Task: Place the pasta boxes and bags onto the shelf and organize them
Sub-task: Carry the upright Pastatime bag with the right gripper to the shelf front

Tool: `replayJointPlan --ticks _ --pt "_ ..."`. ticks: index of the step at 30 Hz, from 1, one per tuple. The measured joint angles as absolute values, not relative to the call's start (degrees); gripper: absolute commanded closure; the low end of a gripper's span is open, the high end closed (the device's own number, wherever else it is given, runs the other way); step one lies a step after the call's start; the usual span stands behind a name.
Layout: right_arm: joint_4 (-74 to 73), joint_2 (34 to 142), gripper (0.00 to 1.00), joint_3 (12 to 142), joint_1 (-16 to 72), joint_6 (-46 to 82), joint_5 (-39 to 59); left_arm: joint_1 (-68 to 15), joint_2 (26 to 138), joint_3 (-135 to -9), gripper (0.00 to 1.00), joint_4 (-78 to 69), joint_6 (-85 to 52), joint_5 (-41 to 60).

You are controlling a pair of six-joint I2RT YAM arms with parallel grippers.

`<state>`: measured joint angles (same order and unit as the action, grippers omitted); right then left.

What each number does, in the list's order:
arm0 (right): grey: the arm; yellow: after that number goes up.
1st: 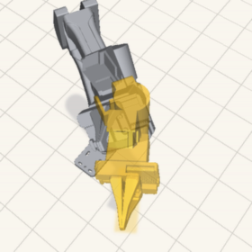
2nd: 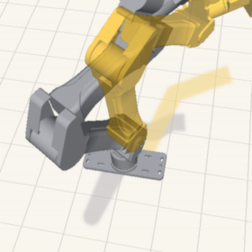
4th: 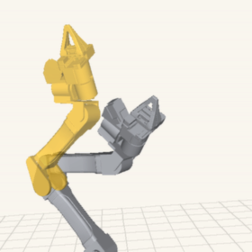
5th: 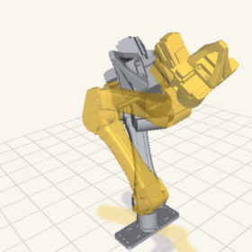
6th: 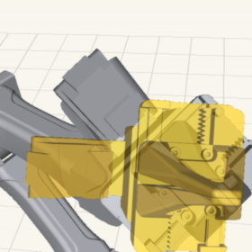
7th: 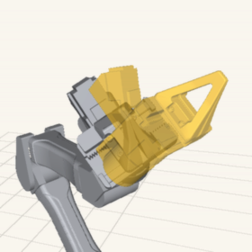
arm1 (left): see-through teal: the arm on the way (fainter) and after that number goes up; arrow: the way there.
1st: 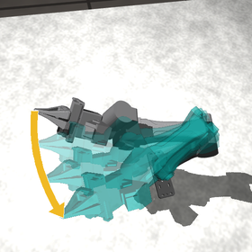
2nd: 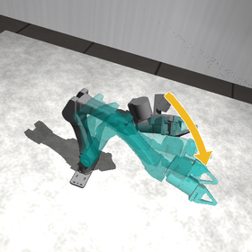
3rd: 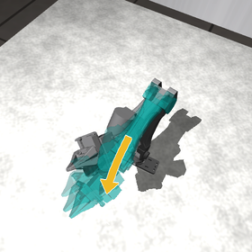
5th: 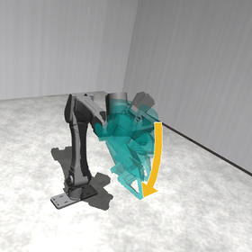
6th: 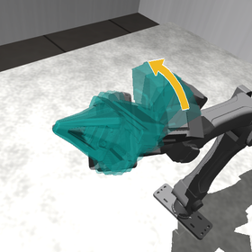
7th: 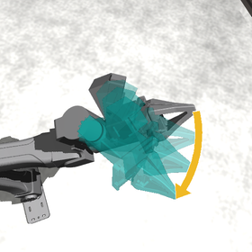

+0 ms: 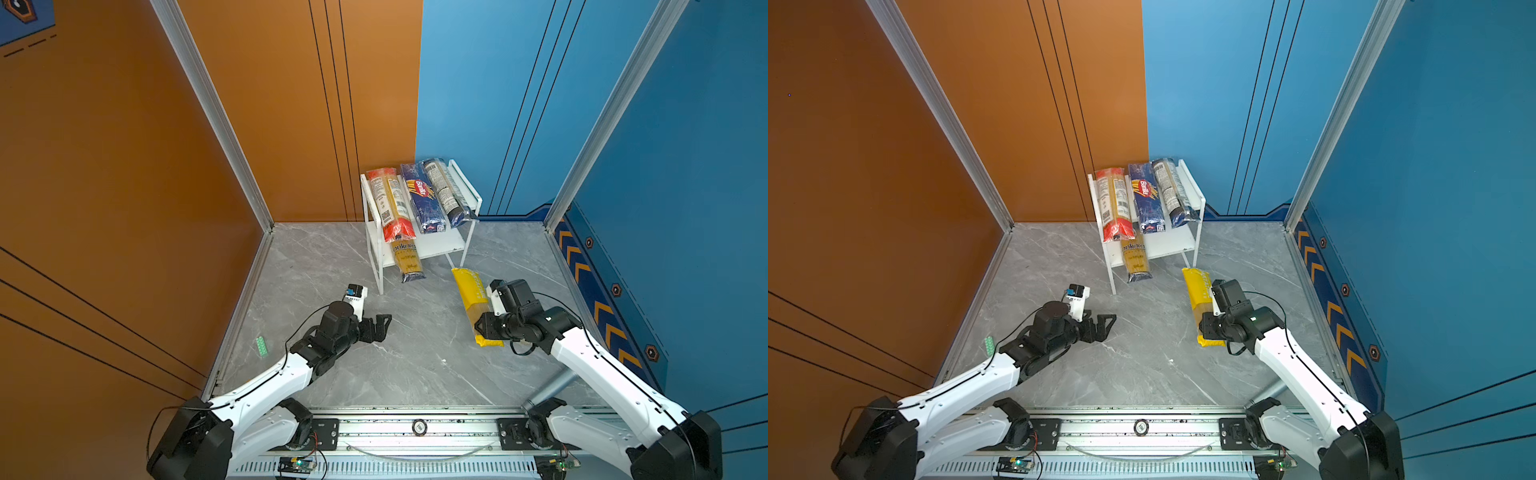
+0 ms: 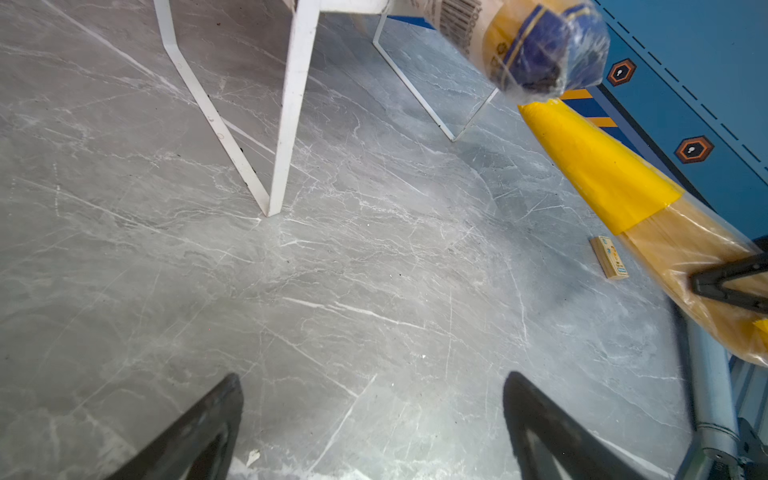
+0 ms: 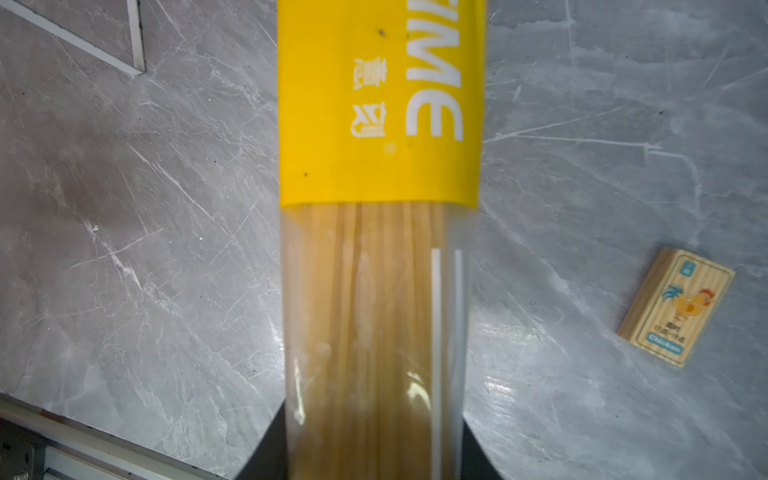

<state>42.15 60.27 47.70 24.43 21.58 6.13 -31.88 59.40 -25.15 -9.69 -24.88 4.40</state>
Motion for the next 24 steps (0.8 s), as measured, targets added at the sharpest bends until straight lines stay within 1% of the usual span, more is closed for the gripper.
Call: replayJointPlan --ticks 14,24 --pt "44.3 58.4 1.00 51.3 28.9 18.8 6.2 -31.9 58.9 -24.4 0.02 -9.7 -25.1 4.4" --pt "45.1 58.4 1.00 53.4 32.0 18.2 3.1 -31.9 58.9 -24.4 0.02 -9.7 -25.1 4.4"
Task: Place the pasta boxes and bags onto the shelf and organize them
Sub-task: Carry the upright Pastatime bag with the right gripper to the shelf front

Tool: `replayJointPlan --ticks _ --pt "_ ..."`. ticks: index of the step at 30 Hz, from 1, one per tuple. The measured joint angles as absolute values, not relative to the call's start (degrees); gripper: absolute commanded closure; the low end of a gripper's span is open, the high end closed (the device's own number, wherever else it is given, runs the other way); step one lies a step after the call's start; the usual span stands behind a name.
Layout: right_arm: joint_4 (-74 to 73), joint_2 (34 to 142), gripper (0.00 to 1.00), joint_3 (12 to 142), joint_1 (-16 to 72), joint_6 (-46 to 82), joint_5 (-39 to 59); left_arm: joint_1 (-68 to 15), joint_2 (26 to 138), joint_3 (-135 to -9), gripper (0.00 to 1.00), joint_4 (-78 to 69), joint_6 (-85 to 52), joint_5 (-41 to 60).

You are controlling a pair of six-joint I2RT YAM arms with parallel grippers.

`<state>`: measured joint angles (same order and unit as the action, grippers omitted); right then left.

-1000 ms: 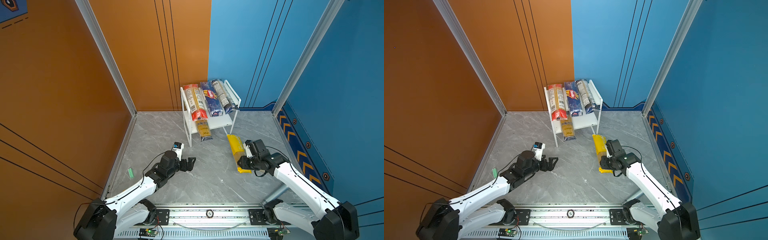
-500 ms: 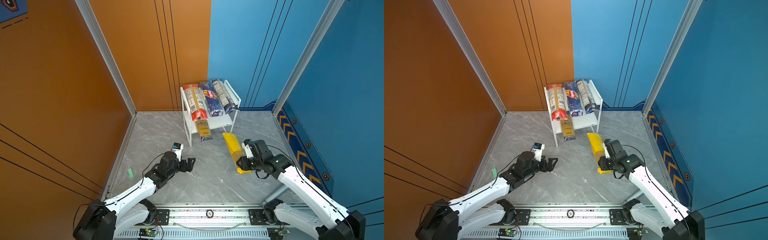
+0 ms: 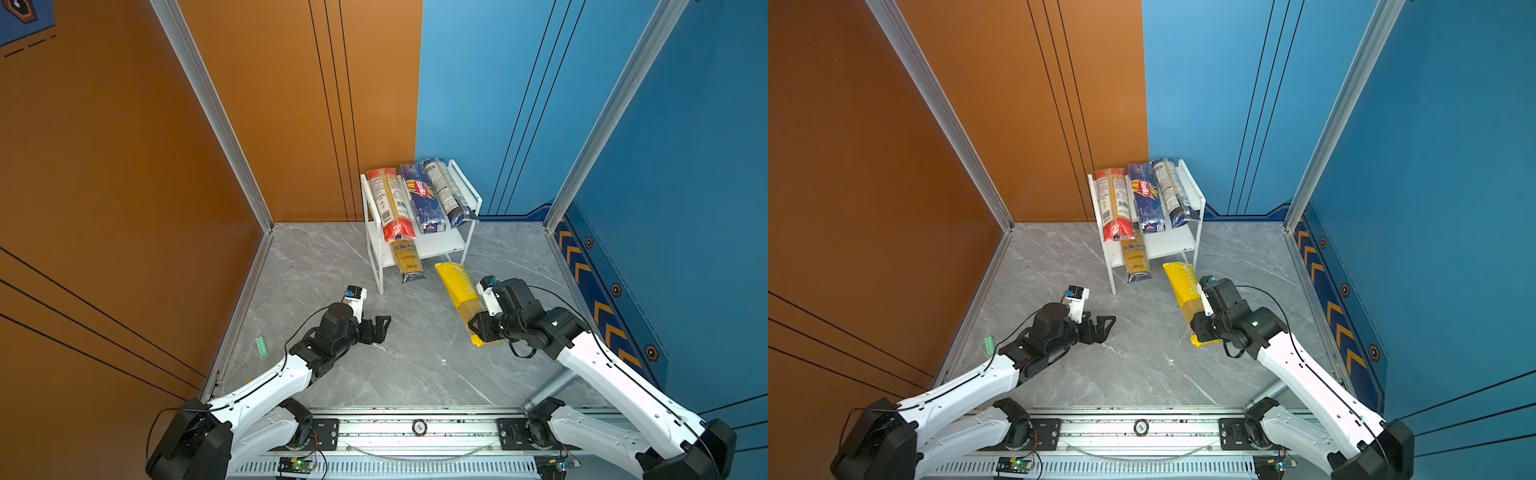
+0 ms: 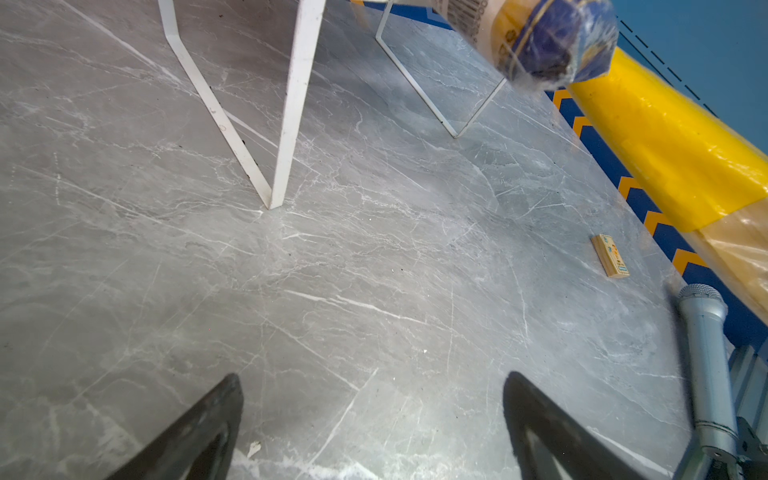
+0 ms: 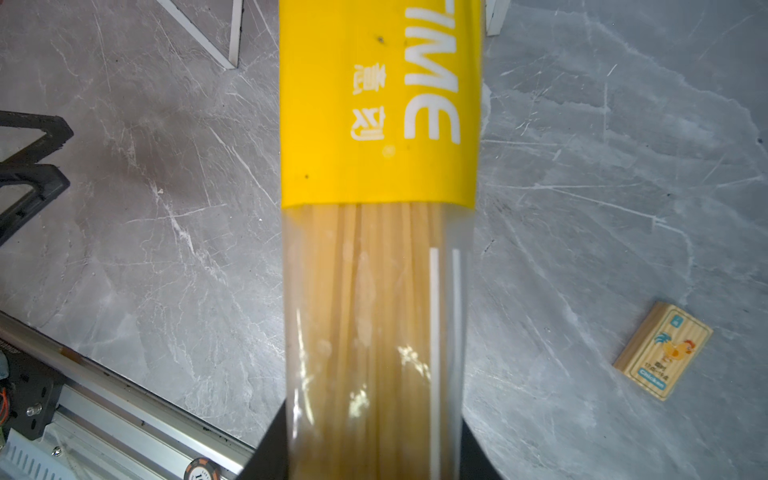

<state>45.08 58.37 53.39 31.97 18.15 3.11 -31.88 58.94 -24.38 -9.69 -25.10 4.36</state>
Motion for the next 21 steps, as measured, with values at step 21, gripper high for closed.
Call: replayJointPlan --ticks 21 --pt "45.4 58.3 1.00 56.6 34.6 17.7 -2.1 -31.8 58.9 -23.4 0.02 -10.0 -25.1 4.4"
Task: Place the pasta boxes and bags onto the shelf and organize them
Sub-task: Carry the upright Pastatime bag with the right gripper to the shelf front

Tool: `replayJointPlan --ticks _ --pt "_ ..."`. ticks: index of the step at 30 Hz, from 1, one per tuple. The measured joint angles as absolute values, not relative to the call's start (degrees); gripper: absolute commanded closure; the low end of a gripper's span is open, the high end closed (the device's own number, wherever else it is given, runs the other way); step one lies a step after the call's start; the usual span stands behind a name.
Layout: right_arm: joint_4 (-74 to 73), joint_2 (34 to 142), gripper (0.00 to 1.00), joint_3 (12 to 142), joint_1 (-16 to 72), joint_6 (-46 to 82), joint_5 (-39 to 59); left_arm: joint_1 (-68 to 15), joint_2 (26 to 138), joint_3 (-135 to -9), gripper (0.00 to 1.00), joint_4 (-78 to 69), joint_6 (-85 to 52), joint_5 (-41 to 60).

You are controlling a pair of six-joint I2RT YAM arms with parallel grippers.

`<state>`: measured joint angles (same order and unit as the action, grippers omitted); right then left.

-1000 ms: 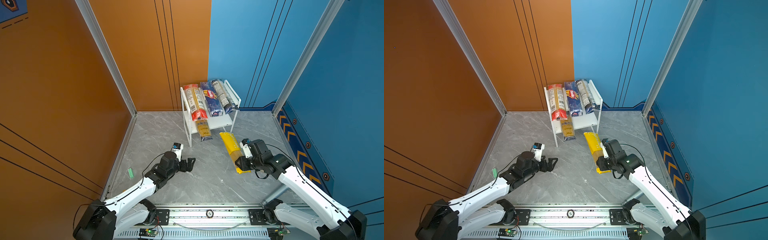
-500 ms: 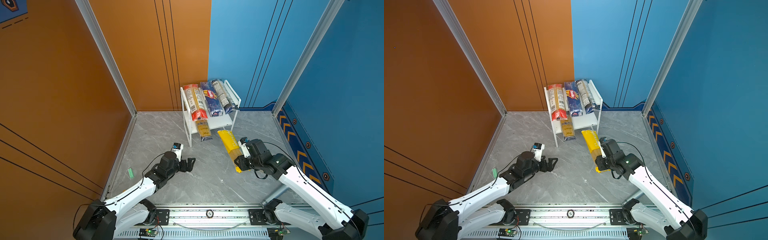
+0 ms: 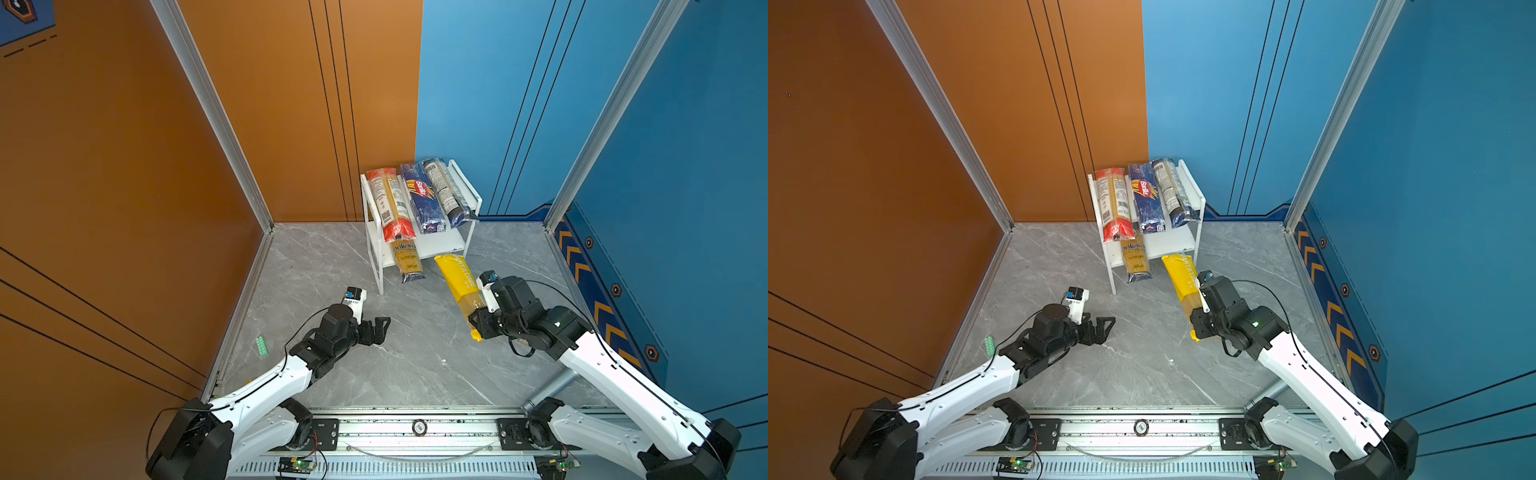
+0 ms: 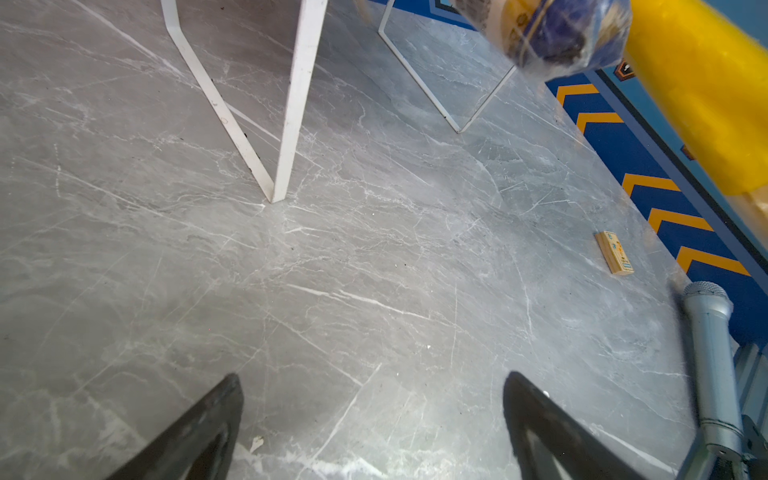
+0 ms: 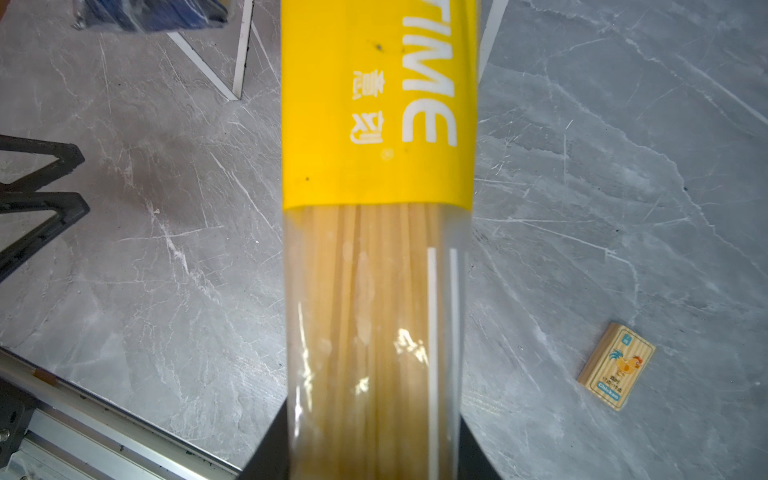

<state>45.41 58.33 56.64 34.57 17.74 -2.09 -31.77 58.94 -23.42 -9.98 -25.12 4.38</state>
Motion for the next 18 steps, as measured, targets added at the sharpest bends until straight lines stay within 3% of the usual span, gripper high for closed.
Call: replayJointPlan --ticks 18 --pt "41.0 62.0 1.00 59.7 34.5 16.3 -3.3 -31.8 58.9 -23.4 0.02 -10.1 -25.1 4.4"
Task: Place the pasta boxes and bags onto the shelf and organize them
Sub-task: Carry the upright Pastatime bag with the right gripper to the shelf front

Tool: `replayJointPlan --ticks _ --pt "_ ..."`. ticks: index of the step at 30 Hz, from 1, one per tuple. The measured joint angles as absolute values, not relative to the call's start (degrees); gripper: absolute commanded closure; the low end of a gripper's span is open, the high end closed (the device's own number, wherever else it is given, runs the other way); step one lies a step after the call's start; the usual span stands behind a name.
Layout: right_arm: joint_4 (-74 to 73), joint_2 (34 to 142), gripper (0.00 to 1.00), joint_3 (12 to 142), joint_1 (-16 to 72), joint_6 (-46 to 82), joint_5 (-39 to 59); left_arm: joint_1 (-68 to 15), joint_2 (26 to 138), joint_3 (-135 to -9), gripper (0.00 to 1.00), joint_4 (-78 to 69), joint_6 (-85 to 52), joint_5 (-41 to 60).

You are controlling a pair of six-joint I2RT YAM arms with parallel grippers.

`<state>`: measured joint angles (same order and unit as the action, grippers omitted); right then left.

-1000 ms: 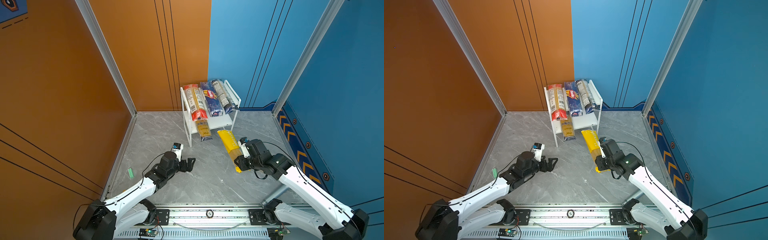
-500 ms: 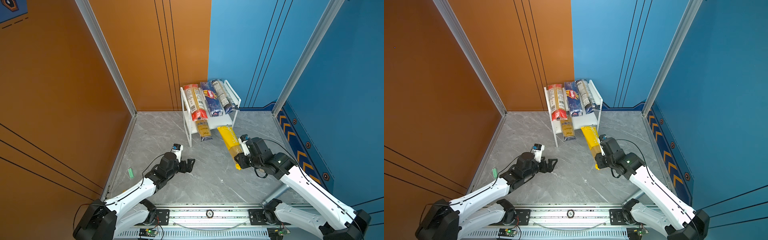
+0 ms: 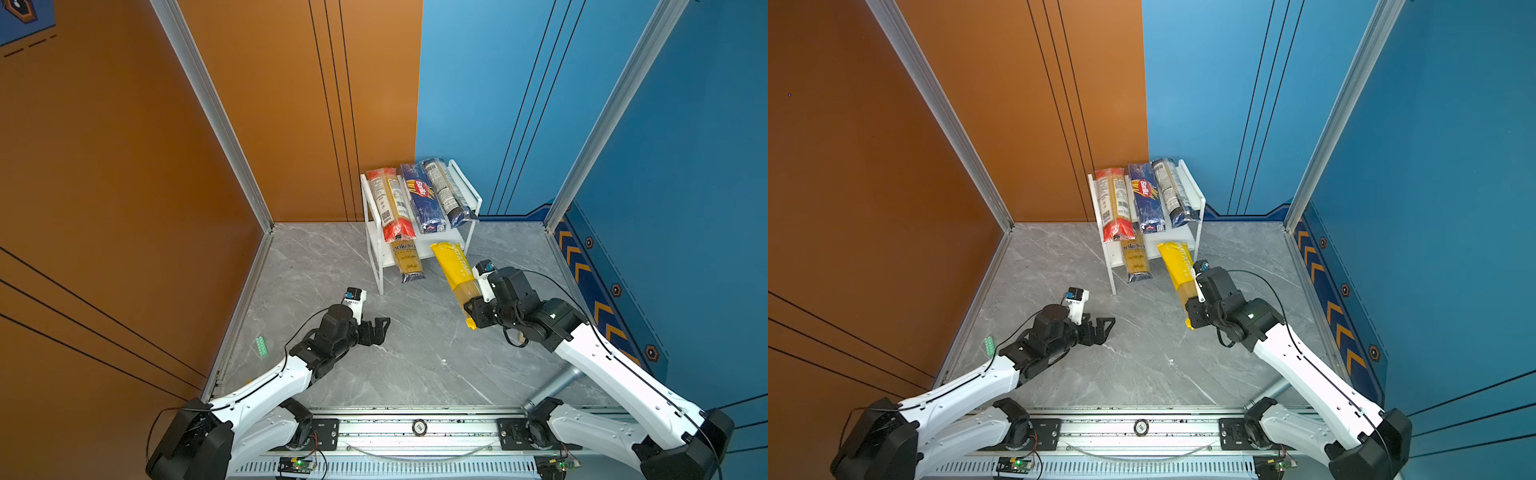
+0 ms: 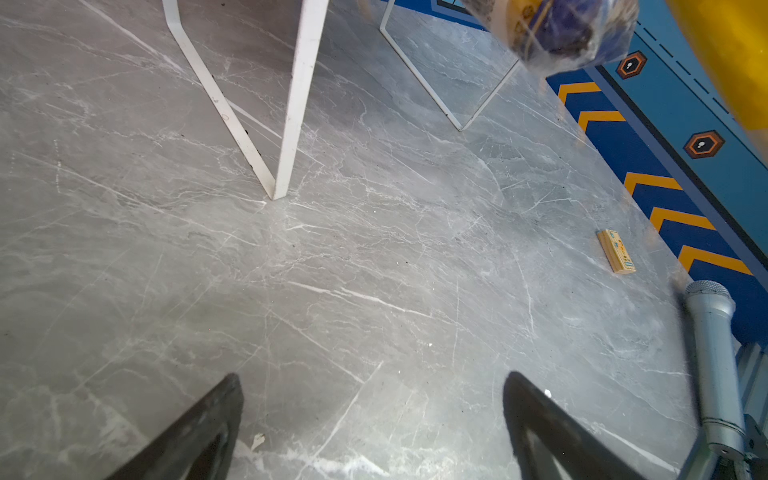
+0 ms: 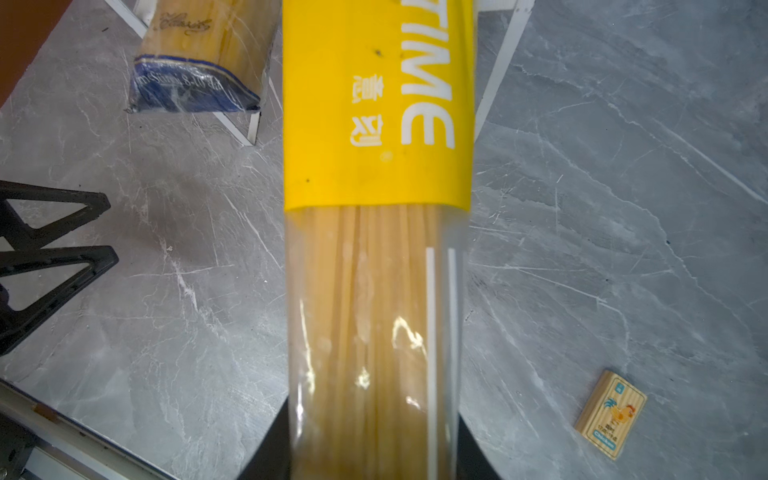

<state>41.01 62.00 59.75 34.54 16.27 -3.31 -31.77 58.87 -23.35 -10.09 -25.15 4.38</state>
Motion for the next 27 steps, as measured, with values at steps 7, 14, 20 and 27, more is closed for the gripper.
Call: replayJointPlan --ticks 7,14,20,27 --pt "38.4 63.5 1.00 60.0 34.2 16.3 -3.3 -31.7 58.2 -23.2 0.02 -10.1 -25.3 4.4" --pt "35.5 65.9 1.00 61.7 33.3 16.3 -3.4 -31.5 58.2 -23.0 0.02 -10.1 -25.3 4.4" --pt "32.3 67.4 1.00 62.0 32.1 16.3 -3.3 -31.5 58.2 -23.0 0.02 -10.1 -25.3 4.4" --pt "28.8 70.8 1.00 62.8 31.2 16.3 -3.2 -31.5 58.2 -23.0 0.02 -10.1 -25.3 4.4"
